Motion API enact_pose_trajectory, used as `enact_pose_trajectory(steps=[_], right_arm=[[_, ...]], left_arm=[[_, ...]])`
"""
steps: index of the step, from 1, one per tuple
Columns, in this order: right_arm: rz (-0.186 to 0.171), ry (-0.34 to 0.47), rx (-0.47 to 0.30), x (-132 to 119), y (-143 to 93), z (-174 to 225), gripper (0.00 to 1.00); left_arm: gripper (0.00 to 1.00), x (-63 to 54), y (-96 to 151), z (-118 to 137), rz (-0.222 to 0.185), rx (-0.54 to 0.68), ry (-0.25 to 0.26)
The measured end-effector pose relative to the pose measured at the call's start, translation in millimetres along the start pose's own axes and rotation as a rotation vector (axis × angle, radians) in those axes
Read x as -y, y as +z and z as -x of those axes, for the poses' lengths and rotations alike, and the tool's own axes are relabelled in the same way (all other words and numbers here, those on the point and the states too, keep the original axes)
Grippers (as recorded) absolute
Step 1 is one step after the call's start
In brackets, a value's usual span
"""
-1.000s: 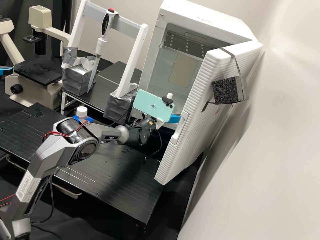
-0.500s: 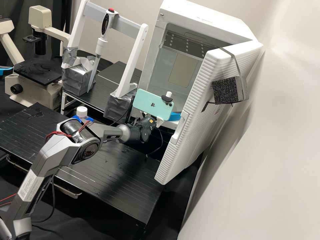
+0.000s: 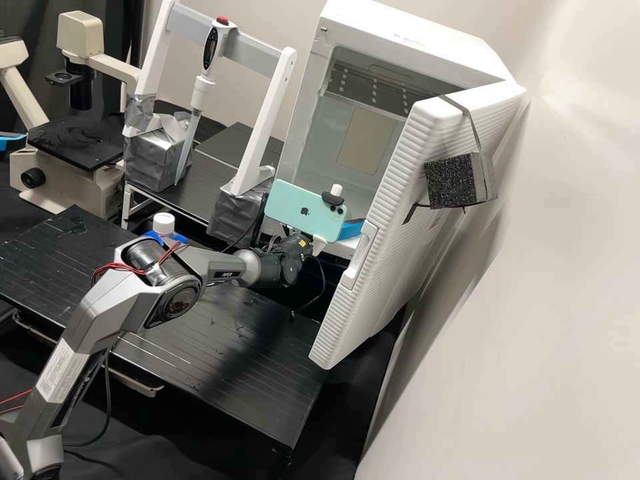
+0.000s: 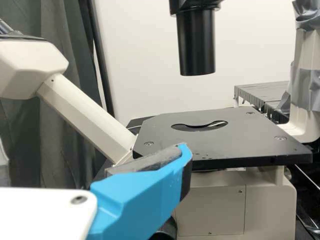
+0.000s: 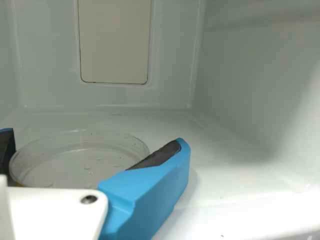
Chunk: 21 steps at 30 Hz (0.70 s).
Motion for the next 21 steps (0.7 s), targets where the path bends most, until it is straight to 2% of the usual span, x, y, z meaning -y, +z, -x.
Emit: enact_pose_trajectory(steps=[15, 21], right_arm=[[-0.002, -0.004, -0.001, 1.1, -0.5, 2.9, 0.0], [-0.002, 0.021, 0.011, -11.9, 2.4, 14.4, 0.0]], left_arm=[[1.0, 0.0, 0.0, 0.0, 0.0, 0.0, 0.0], [1.0, 0.0, 0.0, 0.0, 0.0, 0.0, 0.0]])
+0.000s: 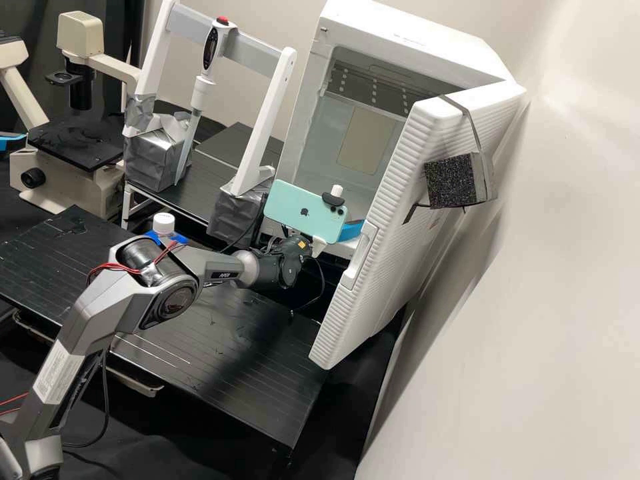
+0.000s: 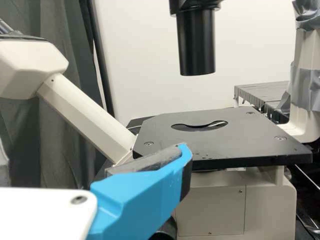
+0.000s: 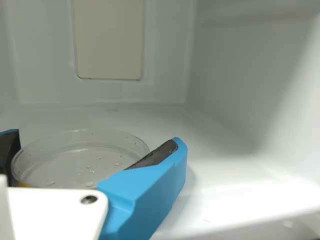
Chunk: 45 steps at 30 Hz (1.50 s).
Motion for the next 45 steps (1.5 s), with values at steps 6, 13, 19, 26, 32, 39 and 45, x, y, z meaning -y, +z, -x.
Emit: enact_pose_trajectory(steps=[6, 13, 19, 26, 32, 39, 45], right_arm=[[0.002, 0.041, 0.003, -18.1, 1.4, 12.3, 0.0], [-0.003, 0.044, 0.002, -18.9, -0.6, 15.4, 0.0], [-0.006, 0.043, 0.004, -18.5, -0.4, 16.0, 0.0], [-0.041, 0.06, -0.003, -19.0, -4.9, 15.8, 0.0], [-0.039, 0.045, -0.013, -11.8, -11.2, 12.8, 0.0], [-0.038, 0.051, -0.005, -7.1, -11.5, 9.9, 0.0], [-0.011, 0.073, 0.022, -9.1, -9.1, 10.0, 0.0]], left_arm=[[1.0, 0.0, 0.0, 0.0, 0.0, 0.0, 0.0], [1.0, 0.0, 0.0, 0.0, 0.0, 0.0, 0.0], [1.0, 0.0, 0.0, 0.0, 0.0, 0.0, 0.0], [1.0, 0.0, 0.0, 0.0, 0.0, 0.0, 0.0], [1.0, 0.0, 0.0, 0.0, 0.0, 0.0, 0.0], [1.0, 0.0, 0.0, 0.0, 0.0, 0.0, 0.0], [1.0, 0.0, 0.0, 0.0, 0.0, 0.0, 0.0]])
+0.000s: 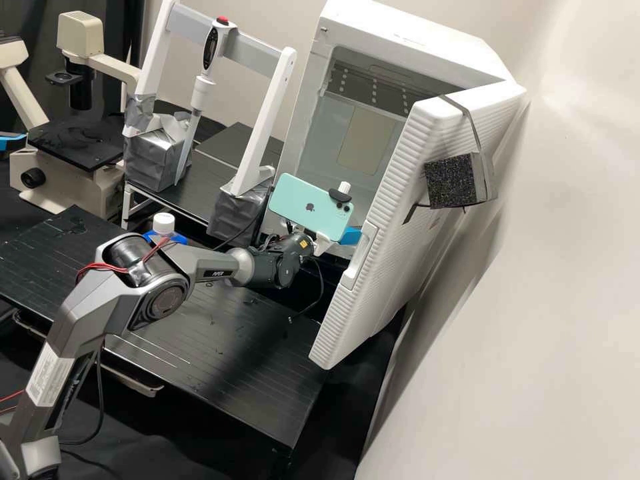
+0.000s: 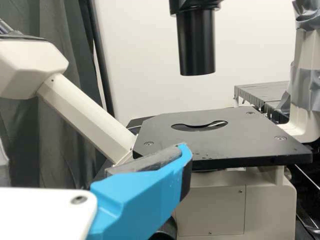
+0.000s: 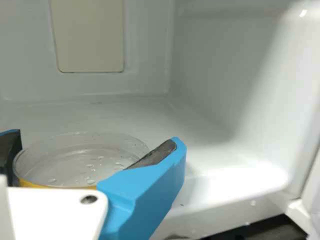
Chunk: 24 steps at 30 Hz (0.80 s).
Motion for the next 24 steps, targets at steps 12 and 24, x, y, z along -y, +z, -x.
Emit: enact_pose_trajectory(steps=[12, 24], right_arm=[[0.06, 0.048, 0.034, 0.6, 5.4, -3.7, 0.0], [0.062, 0.05, 0.035, 0.4, 5.5, -3.7, 1.0]], left_arm=[[1.0, 0.0, 0.0, 0.0, 0.0, 0.0, 0.0], [1.0, 0.0, 0.0, 0.0, 0.0, 0.0, 0.0]])
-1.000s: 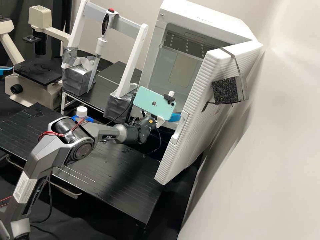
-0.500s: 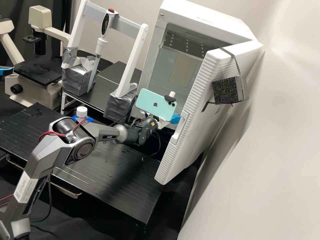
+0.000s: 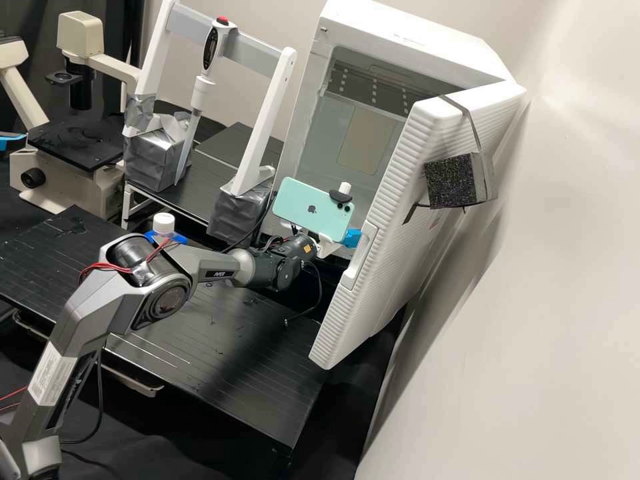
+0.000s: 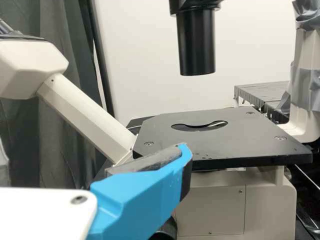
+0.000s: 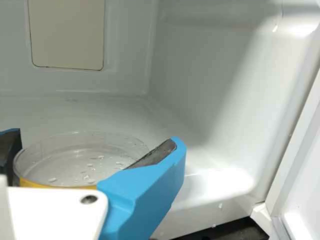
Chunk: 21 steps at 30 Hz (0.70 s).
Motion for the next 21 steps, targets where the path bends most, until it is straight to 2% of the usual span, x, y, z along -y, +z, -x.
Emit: enact_pose_trajectory(steps=[4, 6, 8, 19, 21], right_arm=[[-0.02, -0.016, -0.006, 2.9, 0.8, -1.2, 1.0], [-0.056, -0.031, -0.013, 4.6, 0.7, -2.2, 1.0], [-0.07, -0.048, -0.024, 6.4, 0.0, -3.2, 1.0], [-0.094, -0.087, -0.044, 9.1, -2.3, -4.2, 1.0], [-0.087, -0.093, -0.047, 9.7, -2.5, -4.3, 1.0]], left_arm=[[1.0, 0.0, 0.0, 0.0, 0.0, 0.0, 0.0], [1.0, 0.0, 0.0, 0.0, 0.0, 0.0, 0.0], [1.0, 0.0, 0.0, 0.0, 0.0, 0.0, 0.0], [1.0, 0.0, 0.0, 0.0, 0.0, 0.0, 0.0], [1.0, 0.0, 0.0, 0.0, 0.0, 0.0, 0.0]])
